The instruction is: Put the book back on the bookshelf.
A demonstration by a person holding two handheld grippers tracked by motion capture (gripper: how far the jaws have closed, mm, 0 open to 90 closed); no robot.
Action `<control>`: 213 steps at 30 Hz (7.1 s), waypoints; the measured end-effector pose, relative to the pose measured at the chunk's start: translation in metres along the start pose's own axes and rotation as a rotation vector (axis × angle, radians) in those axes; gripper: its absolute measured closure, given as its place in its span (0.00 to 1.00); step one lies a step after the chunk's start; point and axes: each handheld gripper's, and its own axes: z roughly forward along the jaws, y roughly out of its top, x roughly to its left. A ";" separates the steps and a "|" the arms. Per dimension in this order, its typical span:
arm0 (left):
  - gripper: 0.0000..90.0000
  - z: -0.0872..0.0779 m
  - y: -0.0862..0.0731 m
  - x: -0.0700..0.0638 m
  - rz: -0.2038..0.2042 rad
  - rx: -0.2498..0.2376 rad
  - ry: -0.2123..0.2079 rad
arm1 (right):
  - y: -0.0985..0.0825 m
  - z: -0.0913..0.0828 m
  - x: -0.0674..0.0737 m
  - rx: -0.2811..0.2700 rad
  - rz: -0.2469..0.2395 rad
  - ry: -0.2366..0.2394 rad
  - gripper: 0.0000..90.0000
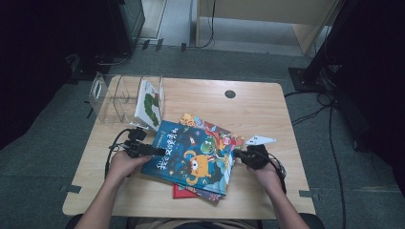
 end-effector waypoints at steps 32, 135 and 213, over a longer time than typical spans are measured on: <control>0.61 -0.069 0.048 -0.044 -0.025 0.003 -0.089 | 0.001 0.004 0.002 -0.006 0.011 0.030 1.00; 0.87 -0.319 0.175 -0.015 -0.257 0.026 -0.132 | -0.008 0.033 0.040 -0.154 -0.280 0.147 0.26; 0.88 -0.307 0.136 0.130 -0.459 -0.084 0.152 | -0.006 0.035 0.041 -0.152 -0.277 0.155 0.29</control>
